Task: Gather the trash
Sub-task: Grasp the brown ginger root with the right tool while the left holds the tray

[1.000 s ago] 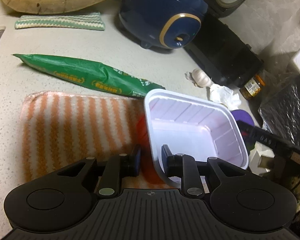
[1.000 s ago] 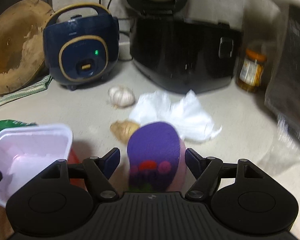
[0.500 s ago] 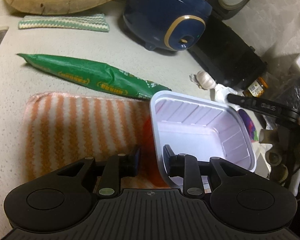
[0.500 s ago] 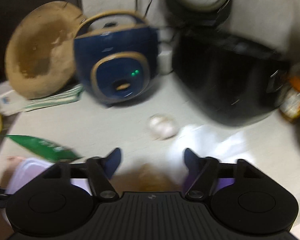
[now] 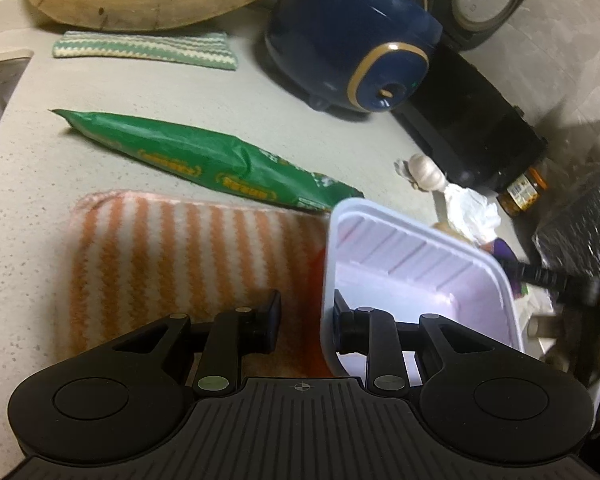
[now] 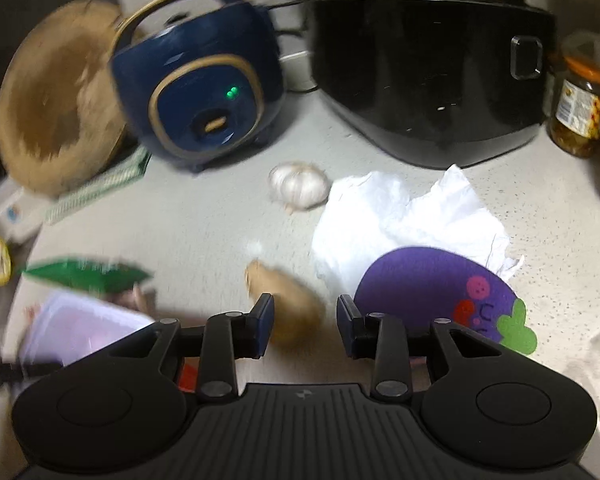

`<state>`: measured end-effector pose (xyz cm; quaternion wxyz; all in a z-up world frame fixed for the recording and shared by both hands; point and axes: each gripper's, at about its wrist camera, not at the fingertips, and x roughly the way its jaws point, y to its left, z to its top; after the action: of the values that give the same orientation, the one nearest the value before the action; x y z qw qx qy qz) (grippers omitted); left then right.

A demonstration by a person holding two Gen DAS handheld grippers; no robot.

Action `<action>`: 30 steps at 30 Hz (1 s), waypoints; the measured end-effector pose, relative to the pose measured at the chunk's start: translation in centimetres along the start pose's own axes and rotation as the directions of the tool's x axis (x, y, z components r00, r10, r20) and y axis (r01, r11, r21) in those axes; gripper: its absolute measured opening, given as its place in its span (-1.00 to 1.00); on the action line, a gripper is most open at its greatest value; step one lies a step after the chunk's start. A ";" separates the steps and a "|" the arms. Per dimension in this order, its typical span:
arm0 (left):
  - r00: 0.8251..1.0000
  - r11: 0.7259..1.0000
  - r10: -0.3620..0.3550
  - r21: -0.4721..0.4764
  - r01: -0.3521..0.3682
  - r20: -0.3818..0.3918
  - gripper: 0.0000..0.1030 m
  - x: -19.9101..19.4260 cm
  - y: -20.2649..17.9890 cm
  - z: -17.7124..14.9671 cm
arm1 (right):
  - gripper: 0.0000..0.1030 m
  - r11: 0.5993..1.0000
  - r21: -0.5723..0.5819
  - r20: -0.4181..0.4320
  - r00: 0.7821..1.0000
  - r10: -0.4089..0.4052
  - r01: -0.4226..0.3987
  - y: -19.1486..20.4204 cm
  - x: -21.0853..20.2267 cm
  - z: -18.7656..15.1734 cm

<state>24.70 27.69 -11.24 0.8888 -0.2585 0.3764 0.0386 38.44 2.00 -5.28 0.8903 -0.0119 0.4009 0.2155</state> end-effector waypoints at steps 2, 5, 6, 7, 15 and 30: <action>1.000 1.000 0.013 -0.006 -0.013 0.005 -0.44 -0.2 0.1 0.1 | -0.33 0.999 -0.047 0.003 1.000 -0.013 0.014 0.8 0.1 -0.8; 0.999 0.999 0.036 -0.023 -0.035 0.021 -0.45 -0.7 0.5 0.3 | -0.27 0.999 -0.051 0.016 1.000 -0.015 0.015 1.3 0.6 -1.4; 0.998 0.998 0.047 -0.032 -0.046 0.030 -0.47 -1.0 0.6 0.3 | -0.16 0.999 -0.042 0.024 1.000 -0.008 0.009 1.3 0.7 -1.5; 0.997 0.997 0.061 -0.041 -0.059 0.037 -0.50 -1.2 0.9 0.4 | -0.04 0.999 -0.040 0.032 0.999 -0.003 0.005 1.3 0.9 -1.4; 0.994 0.994 0.098 -0.052 -0.096 0.039 -0.51 -2.2 2.3 0.6 | -0.19 0.997 -0.070 0.031 0.999 -0.020 0.022 2.6 3.7 -0.1; 0.993 0.994 0.109 -0.030 -0.108 0.038 -0.51 -0.8 1.7 0.0 | -0.19 0.989 -0.146 -0.012 1.000 0.024 -0.026 5.5 0.9 -3.7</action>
<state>23.70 29.27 -11.46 0.8890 -0.2490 0.3718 0.0971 34.16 6.55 -7.62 0.8822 -0.0731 0.3887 0.2554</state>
